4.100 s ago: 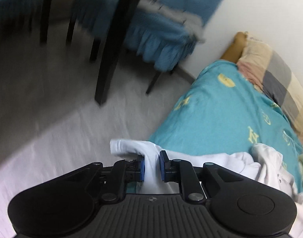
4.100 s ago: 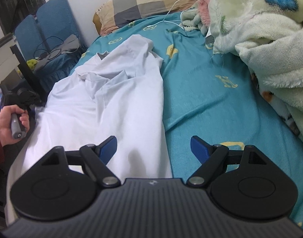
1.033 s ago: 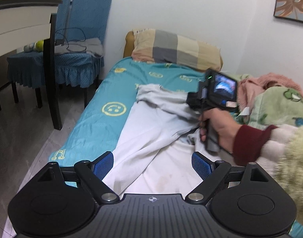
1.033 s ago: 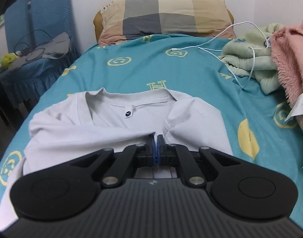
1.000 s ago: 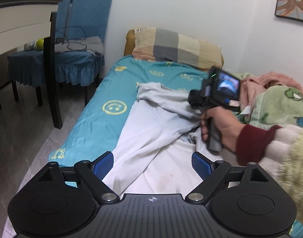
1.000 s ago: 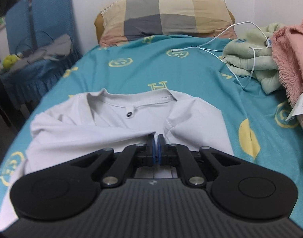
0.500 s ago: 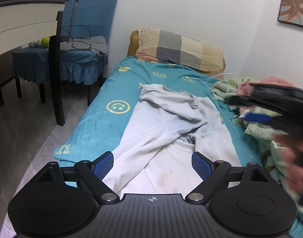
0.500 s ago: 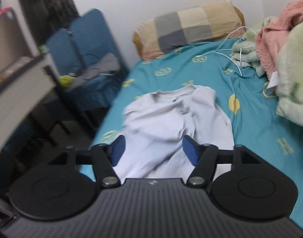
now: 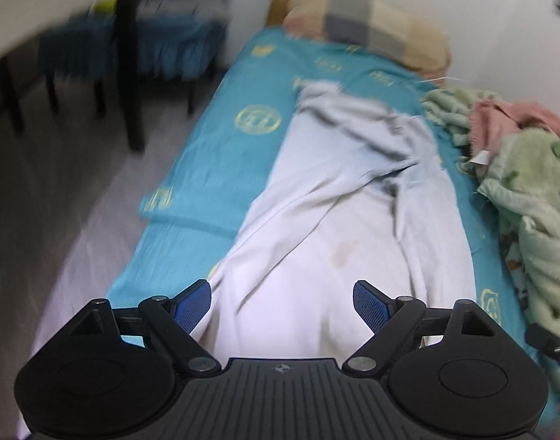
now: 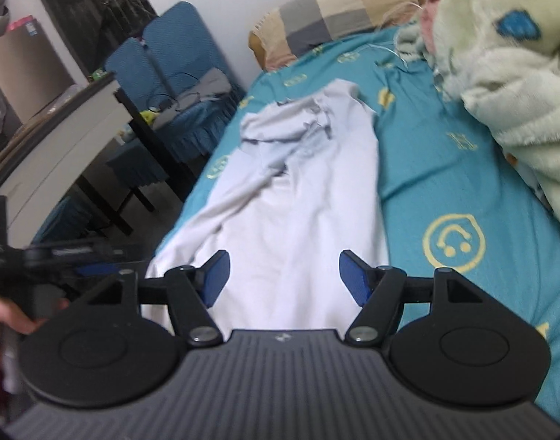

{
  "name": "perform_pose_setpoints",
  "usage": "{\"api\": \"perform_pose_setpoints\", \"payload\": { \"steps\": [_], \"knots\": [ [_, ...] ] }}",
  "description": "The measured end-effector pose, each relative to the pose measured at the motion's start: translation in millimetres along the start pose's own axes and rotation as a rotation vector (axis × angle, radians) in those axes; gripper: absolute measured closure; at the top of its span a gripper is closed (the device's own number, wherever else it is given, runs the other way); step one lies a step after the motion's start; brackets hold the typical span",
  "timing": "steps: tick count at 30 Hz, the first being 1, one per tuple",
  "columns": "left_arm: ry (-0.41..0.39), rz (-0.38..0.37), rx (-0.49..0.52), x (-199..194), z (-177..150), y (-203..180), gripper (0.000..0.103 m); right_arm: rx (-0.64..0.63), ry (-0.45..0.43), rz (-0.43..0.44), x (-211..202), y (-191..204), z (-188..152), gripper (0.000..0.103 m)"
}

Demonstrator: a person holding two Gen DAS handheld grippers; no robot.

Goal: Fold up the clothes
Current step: 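Open the right gripper and lift both tools away from the shirt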

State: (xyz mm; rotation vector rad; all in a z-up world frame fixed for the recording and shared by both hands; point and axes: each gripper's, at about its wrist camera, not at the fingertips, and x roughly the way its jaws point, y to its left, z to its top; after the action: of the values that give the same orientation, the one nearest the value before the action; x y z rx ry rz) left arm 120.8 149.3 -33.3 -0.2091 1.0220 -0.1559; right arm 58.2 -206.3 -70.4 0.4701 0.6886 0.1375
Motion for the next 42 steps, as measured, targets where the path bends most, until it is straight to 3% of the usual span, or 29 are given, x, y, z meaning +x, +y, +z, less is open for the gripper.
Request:
{"api": "perform_pose_setpoints", "payload": {
  "steps": [2, 5, 10, 13, 16, 19, 21, 22, 23, 26, 32, 35, 42],
  "knots": [
    [0.054, 0.016, -0.071, 0.7, 3.4, 26.9, 0.023, 0.024, 0.012, 0.0, -0.2, -9.7, -7.1, 0.035],
    [0.125, 0.051, -0.099, 5.4, 4.3, 60.8, 0.023, 0.041, 0.034, 0.006, 5.1, -13.6, -9.3, 0.035],
    [0.263, -0.014, -0.177, 17.8, -2.0, 90.9, 0.023, 0.063, 0.073, 0.015, 15.4, -17.3, -10.6, 0.035],
    [0.297, -0.02, -0.077, 20.3, -2.8, 69.7, 0.024, 0.077, 0.096, 0.021, 21.7, -19.4, -11.4, 0.035],
    [0.387, -0.031, 0.063, 33.2, -10.7, 30.7, 0.033, 0.088, 0.117, 0.024, 27.5, -21.4, -12.2, 0.035],
    [0.442, 0.034, 0.187, 45.7, -23.2, 3.6, 0.037, 0.094, 0.125, 0.014, 29.7, -23.2, -13.2, 0.035],
    [0.461, 0.102, 0.247, 52.9, -31.2, -5.4, 0.049, 0.097, 0.127, 0.009, 30.3, -25.1, -12.2, 0.035],
    [0.472, 0.131, 0.263, 55.5, -34.2, -7.5, 0.073, 0.098, 0.127, 0.007, 30.1, -25.8, -11.9, 0.035],
    [0.478, 0.153, 0.273, 56.1, -36.4, -9.5, 0.093, 0.098, 0.127, 0.006, 29.9, -26.2, -11.8, 0.035],
    [0.412, 0.173, 0.342, 38.5, -38.5, -23.6, 0.1, 0.096, 0.122, -0.001, 28.4, -27.1, -11.7, 0.035],
    [0.273, 0.113, 0.527, -27.8, -51.0, -79.5, 0.101, 0.115, 0.127, 0.003, 23.2, -31.8, -13.9, 0.035],
    [0.257, 0.056, 0.59, -46.0, -64.5, -110.0, 0.101, 0.109, 0.129, 0.01, 22.9, -30.9, -14.1, 0.035],
    [0.29, -0.003, 0.628, -14.8, -112.1, -150.1, 0.101, 0.116, 0.143, 0.023, 24.9, -33.9, -14.2, 0.035]
  ]
}}
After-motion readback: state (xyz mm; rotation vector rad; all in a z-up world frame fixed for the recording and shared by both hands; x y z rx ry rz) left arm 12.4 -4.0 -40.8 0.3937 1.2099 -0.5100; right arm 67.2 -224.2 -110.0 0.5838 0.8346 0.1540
